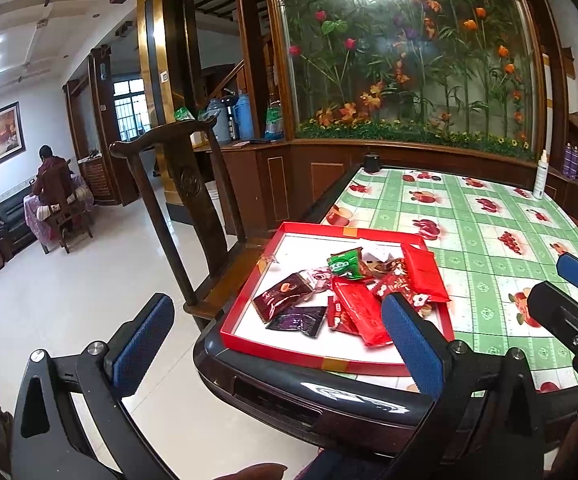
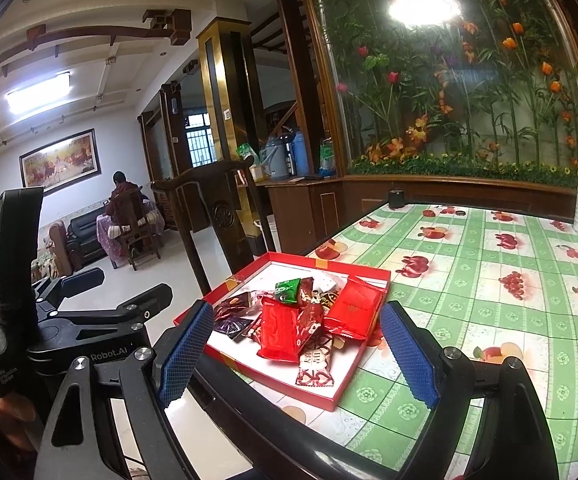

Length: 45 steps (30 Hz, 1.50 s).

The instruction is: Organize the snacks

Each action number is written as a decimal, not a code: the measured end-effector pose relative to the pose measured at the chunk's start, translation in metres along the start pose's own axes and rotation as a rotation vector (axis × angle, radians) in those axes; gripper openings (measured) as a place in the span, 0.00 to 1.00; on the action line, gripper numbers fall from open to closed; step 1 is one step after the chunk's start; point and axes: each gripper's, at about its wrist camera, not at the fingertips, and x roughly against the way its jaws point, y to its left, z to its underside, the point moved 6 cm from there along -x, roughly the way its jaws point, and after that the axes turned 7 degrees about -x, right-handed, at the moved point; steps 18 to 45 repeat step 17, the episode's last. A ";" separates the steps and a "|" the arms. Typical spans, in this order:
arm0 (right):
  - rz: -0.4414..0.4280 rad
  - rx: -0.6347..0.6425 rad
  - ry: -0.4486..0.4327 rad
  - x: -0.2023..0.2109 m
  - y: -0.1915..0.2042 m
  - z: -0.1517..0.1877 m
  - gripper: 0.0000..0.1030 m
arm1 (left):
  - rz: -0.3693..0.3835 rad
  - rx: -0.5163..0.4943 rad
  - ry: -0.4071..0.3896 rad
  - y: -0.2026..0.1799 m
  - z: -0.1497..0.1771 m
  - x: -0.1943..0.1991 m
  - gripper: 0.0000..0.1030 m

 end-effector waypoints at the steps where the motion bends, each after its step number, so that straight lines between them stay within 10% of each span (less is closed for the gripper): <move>1: -0.003 0.001 0.001 -0.002 0.001 0.000 0.85 | -0.001 0.001 0.003 0.001 0.000 -0.002 1.00; 45: -0.025 0.002 0.033 -0.033 -0.002 -0.005 0.85 | -0.002 -0.002 0.014 -0.003 -0.002 -0.023 1.00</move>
